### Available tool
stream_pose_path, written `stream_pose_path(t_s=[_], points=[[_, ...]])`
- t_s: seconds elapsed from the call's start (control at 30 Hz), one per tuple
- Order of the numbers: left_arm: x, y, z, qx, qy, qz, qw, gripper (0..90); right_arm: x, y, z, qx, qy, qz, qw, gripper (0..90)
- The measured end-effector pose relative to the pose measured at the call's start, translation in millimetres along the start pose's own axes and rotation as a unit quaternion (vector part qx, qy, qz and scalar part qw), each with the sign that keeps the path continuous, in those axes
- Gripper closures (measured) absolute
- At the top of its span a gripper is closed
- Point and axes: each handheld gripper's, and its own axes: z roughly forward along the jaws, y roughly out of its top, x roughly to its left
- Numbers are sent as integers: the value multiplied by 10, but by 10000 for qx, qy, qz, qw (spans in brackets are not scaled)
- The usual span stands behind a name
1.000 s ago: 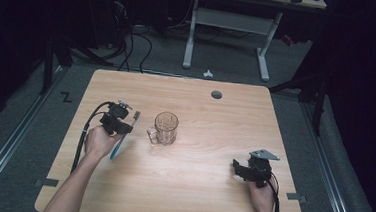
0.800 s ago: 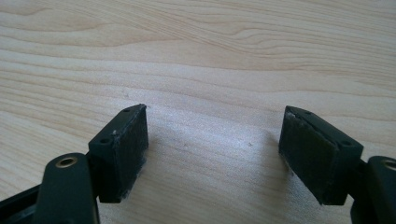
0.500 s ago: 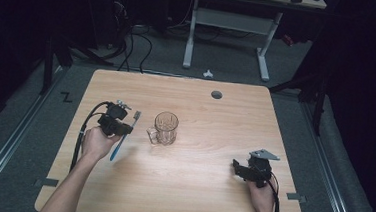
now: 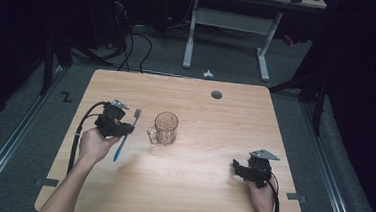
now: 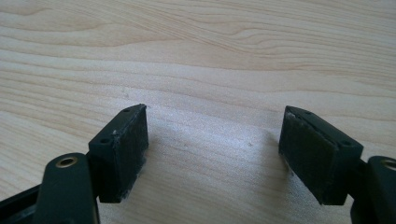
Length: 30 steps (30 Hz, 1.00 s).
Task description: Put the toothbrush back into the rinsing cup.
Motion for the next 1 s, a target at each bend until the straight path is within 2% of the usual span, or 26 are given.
stream_pose_path(t_s=[0.17, 0.37, 0.53, 0.77, 1.0], points=[[-94, 5, -41, -136, -80, 107, 9998, 798, 0, 0, 0, 1, -1, 2, 10000, 242], [-180, 51, -59, -167, -87, 309, 9993, 799, 1, 0, 0, 2, -2, 8, 10000, 242], [-227, 55, -73, -314, -151, 286, 9990, 799, 0, 0, 0, 0, 0, -1, 10000, 242], [-313, 112, -132, -580, -206, 389, 9973, 800, 0, 0, 0, 1, -1, 3, 10000, 242], [-363, 146, -114, -712, -306, 413, 9961, 801, 0, 0, 0, 0, 0, 1, 10000, 242]])
